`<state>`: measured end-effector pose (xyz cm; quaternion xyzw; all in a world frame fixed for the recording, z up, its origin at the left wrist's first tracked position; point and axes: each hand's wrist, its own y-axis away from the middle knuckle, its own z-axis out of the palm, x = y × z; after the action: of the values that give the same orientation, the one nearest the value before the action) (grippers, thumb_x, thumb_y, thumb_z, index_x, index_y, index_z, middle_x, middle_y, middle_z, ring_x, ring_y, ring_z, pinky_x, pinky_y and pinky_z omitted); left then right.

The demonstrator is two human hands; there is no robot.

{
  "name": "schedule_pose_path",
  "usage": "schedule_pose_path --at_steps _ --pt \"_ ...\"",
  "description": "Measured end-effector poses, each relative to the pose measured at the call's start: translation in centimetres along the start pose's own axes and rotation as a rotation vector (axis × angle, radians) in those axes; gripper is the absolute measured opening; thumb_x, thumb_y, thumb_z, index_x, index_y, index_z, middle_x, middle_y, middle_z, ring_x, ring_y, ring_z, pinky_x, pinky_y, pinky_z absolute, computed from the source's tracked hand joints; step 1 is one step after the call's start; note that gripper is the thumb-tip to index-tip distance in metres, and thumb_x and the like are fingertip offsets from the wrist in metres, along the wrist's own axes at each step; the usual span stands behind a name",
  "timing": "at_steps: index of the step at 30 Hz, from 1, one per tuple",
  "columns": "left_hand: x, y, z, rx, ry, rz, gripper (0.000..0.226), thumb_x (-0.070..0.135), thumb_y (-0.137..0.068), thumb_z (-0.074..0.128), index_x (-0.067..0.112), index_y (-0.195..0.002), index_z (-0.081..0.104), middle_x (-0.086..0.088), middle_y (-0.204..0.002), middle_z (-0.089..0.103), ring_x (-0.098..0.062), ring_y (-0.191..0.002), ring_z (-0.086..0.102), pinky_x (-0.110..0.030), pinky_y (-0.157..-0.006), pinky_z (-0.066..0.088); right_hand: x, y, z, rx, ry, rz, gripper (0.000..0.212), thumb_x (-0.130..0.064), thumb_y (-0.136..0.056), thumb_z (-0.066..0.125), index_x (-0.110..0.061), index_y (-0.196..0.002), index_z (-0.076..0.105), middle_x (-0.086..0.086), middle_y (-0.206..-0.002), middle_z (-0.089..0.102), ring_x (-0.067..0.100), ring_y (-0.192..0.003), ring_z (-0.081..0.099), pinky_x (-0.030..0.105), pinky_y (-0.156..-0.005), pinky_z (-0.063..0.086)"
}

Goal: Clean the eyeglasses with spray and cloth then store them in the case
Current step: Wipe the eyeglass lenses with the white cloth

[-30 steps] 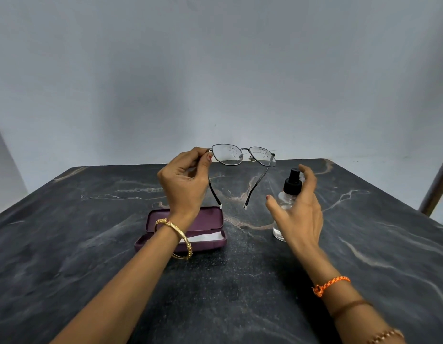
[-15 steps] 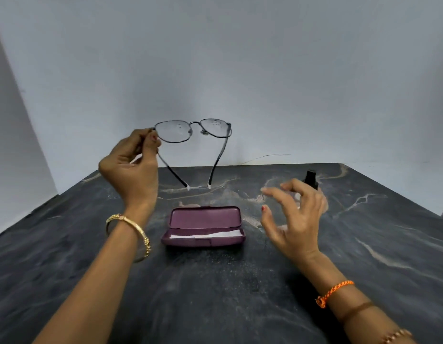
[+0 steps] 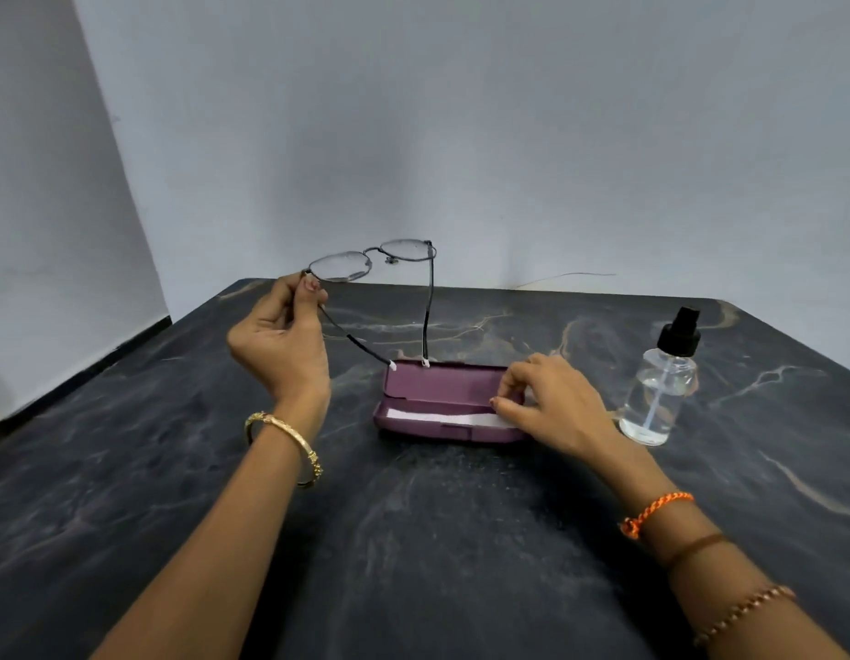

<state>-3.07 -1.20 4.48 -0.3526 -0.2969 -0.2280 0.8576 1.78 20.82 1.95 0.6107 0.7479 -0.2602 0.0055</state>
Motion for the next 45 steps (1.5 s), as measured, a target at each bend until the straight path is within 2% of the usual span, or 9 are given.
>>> schedule_pose_path --at_steps 5,11,21,26,31,34,40,43,45 --pt "0.8 -0.5 0.0 0.051 0.088 -0.045 0.007 -0.002 -0.081 0.063 -0.006 -0.085 0.066 0.012 -0.052 0.064 -0.009 -0.055 0.057 -0.025 -0.062 0.052 0.2 0.5 -0.2 0.052 0.081 0.019 0.016 -0.034 -0.078 0.065 -0.019 -0.078 0.064 0.001 -0.084 0.061 0.018 -0.086 0.053 0.030 -0.066 0.041" --pt "1.6 -0.1 0.0 0.023 0.109 -0.056 0.012 -0.003 -0.080 0.064 0.008 -0.075 0.066 0.011 -0.052 0.063 -0.011 -0.056 0.057 -0.025 -0.062 0.053 -0.6 0.6 -0.2 0.136 0.163 0.040 0.027 -0.041 -0.076 0.068 -0.015 -0.070 0.070 0.003 -0.079 0.066 0.021 -0.085 0.058 0.028 -0.057 0.039" --pt "1.8 1.1 0.5 -0.081 0.054 -0.034 0.016 -0.001 -0.082 0.063 0.010 -0.071 0.066 0.013 -0.050 0.062 -0.011 -0.056 0.055 -0.028 -0.062 0.051 -1.3 0.6 -0.7 -0.065 0.125 0.119 0.019 -0.033 -0.073 0.073 -0.014 -0.078 0.074 0.007 -0.079 0.071 0.026 -0.090 0.060 0.040 -0.072 0.054" --pt "2.0 1.4 0.7 -0.097 0.062 -0.013 0.004 0.000 -0.081 0.064 0.002 -0.083 0.067 0.012 -0.054 0.065 -0.008 -0.057 0.059 -0.026 -0.064 0.054 -1.0 0.5 -0.3 -0.116 0.077 0.083 0.013 -0.023 -0.078 0.067 -0.011 -0.073 0.070 0.002 -0.070 0.059 0.024 -0.082 0.053 0.032 -0.065 0.044" --pt "2.0 1.9 0.9 -0.119 0.048 -0.016 0.010 -0.001 -0.081 0.064 0.008 -0.084 0.067 0.013 -0.054 0.066 -0.008 -0.057 0.060 -0.027 -0.064 0.054 -0.5 0.6 -0.4 -0.071 0.095 -0.038 0.013 -0.024 -0.080 0.059 -0.016 -0.073 0.064 -0.004 -0.078 0.048 0.026 -0.092 0.050 0.037 -0.077 0.042" --pt "1.9 2.0 1.0 -0.116 0.071 -0.019 0.011 -0.001 -0.081 0.063 0.002 -0.091 0.066 0.012 -0.056 0.067 -0.007 -0.058 0.061 -0.024 -0.065 0.055 -0.4 0.5 -0.5 -0.014 -0.041 -0.018 0.015 -0.023 -0.080 0.057 -0.021 -0.065 0.054 -0.004 -0.075 0.051 0.024 -0.085 0.051 0.038 -0.082 0.040" --pt "2.1 2.2 1.2 -0.108 0.098 -0.026 0.010 -0.002 -0.080 0.064 0.002 -0.089 0.067 0.011 -0.058 0.069 -0.005 -0.058 0.063 -0.024 -0.066 0.057 -1.2 0.3 -1.0 0.035 -0.647 0.210 0.026 -0.016 -0.088 0.048 -0.017 -0.063 0.047 -0.004 -0.062 0.044 0.004 -0.059 0.040 0.017 -0.056 0.032" --pt "2.1 2.5 1.3 -0.117 0.121 -0.045 0.011 -0.002 -0.080 0.064 0.008 -0.079 0.067 0.010 -0.059 0.070 -0.005 -0.059 0.064 -0.023 -0.065 0.058 -1.1 0.1 -1.7 -0.045 -1.088 0.434 0.021 -0.017 -0.092 0.042 -0.008 -0.080 0.058 0.010 -0.077 0.060 0.018 -0.073 0.056 0.031 -0.072 0.047" --pt "2.1 2.8 1.5 -0.131 0.143 -0.056 0.013 -0.004 -0.080 0.063 0.008 -0.078 0.067 0.009 -0.059 0.070 -0.005 -0.058 0.064 -0.022 -0.064 0.057 -1.2 0.2 -2.4 -0.063 -1.457 0.568 0.020 -0.014 -0.093 0.041 -0.006 -0.082 0.056 0.012 -0.074 0.068 0.021 -0.068 0.067 0.031 -0.064 0.058"
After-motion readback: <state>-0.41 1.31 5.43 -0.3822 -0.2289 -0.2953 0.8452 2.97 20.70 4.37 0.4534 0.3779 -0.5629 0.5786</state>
